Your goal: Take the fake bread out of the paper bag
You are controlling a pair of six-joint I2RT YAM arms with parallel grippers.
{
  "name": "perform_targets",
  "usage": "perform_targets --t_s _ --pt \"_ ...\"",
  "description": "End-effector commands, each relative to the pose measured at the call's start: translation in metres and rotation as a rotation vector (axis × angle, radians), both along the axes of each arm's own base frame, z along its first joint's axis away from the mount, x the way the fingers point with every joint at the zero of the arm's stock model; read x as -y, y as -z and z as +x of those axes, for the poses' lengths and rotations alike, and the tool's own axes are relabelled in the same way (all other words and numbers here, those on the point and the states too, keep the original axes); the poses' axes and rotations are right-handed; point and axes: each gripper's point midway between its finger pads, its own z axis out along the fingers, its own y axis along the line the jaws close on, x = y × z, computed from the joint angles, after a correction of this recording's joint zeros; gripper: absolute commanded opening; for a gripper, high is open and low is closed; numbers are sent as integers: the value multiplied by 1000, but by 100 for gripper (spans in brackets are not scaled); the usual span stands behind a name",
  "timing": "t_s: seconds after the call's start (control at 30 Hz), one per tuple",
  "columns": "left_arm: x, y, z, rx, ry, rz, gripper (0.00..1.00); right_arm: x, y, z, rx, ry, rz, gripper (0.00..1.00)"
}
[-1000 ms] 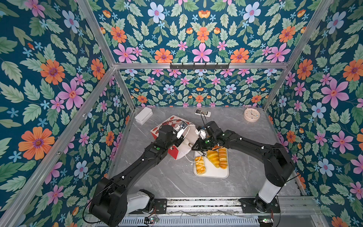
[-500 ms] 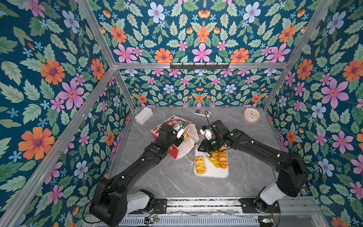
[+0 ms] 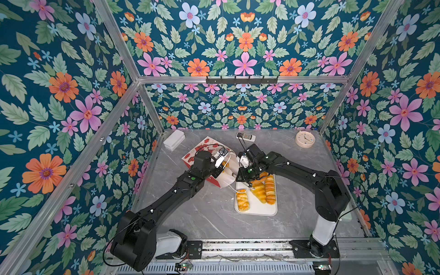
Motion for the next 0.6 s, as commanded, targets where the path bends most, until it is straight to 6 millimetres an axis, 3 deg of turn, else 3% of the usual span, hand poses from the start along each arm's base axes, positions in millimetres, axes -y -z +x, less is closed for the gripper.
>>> perform_targets --t_s 0.0,0.3,0.43,0.57 --pt "4 -5 2 16 11 -24 0 -8 -4 3 13 -14 34 37" --pt "2 -2 2 13 4 -16 0 0 -25 1 121 -32 69 41" --pt "3 -1 2 14 5 -14 0 14 -30 4 235 -79 4 42" --pt "3 -1 2 11 7 -16 0 30 -22 14 359 -113 -112 42"
